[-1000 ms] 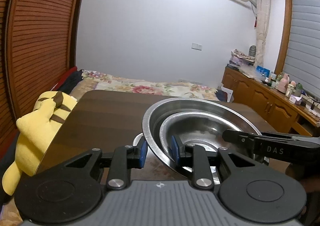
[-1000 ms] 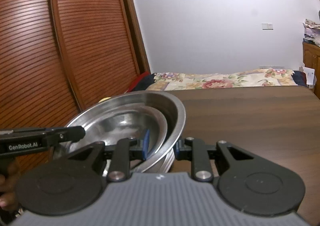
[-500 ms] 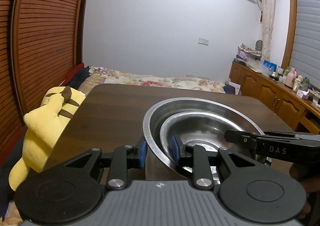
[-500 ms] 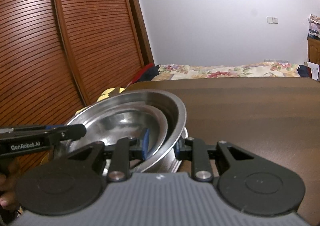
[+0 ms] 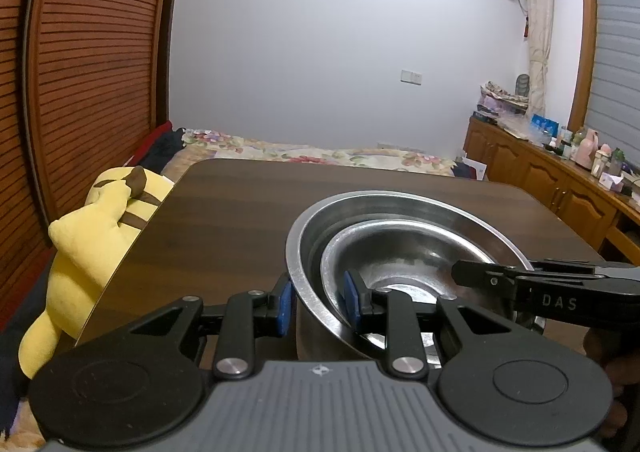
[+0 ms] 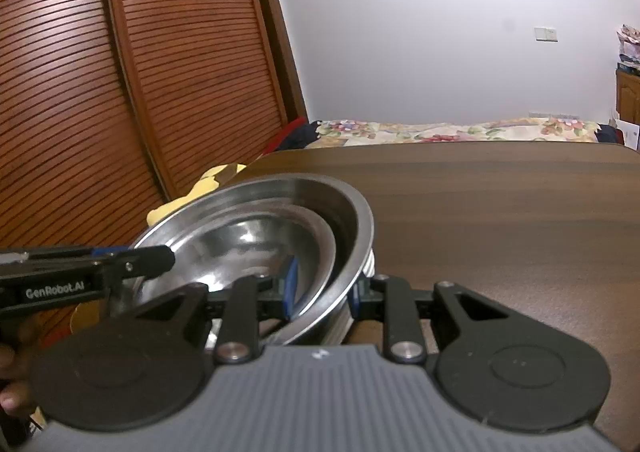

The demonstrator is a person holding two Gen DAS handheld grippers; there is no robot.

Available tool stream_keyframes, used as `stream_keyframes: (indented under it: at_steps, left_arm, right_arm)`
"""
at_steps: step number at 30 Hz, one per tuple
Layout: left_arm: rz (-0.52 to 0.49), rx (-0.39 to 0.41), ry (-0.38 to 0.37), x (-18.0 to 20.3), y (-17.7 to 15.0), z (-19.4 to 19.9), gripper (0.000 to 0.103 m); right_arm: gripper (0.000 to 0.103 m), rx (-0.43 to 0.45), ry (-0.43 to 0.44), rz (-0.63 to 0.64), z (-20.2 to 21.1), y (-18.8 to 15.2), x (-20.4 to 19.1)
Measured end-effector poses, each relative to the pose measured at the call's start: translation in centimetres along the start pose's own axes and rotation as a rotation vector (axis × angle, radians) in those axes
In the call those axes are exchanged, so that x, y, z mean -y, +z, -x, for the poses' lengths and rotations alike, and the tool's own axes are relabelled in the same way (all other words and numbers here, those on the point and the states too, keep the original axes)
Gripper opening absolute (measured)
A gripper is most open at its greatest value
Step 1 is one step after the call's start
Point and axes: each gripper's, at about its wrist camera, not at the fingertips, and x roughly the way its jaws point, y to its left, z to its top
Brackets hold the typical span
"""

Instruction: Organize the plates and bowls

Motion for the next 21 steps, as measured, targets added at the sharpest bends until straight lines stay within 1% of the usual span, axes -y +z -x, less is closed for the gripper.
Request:
stream_keyframes:
  at_steps: [12,15,17,18,19,21]
  left_arm:
    - [-0.009,0.004,0.007,0.29,-0.32,0.05,0.029]
    - [-0.016,0.001,0.012,0.32,-0.33,-0.05,0.029]
    - [-0.014,-0.001,0.012,0.36,-0.34,-0.13,0.029]
    - [-0.014,-0.002,0.013,0.38,-0.31,-0.17,0.029]
    - [-0.015,-0.002,0.015,0.42,-0.31,-0.18,0.029]
    - [-0.017,-0.004,0.017,0.50,-0.23,-0.26,0.031]
  right_arm:
    - [0.032,-0.006,-0.014,0.040,-0.06,-0.18,-0.58]
    - [0.037,0.003,-0.031,0.064,0.18,-0.19,-0.88]
    - [0.044,0.013,-0.039,0.077,0.40,-0.14,-0.94]
    - [0.050,0.017,-0.042,0.076,0.52,-0.09,-0.89]
    - [0.053,0.020,-0.045,0.073,0.65,-0.06,-0.81]
    - [0.053,0.024,-0.048,0.072,0.83,0.00,-0.63]
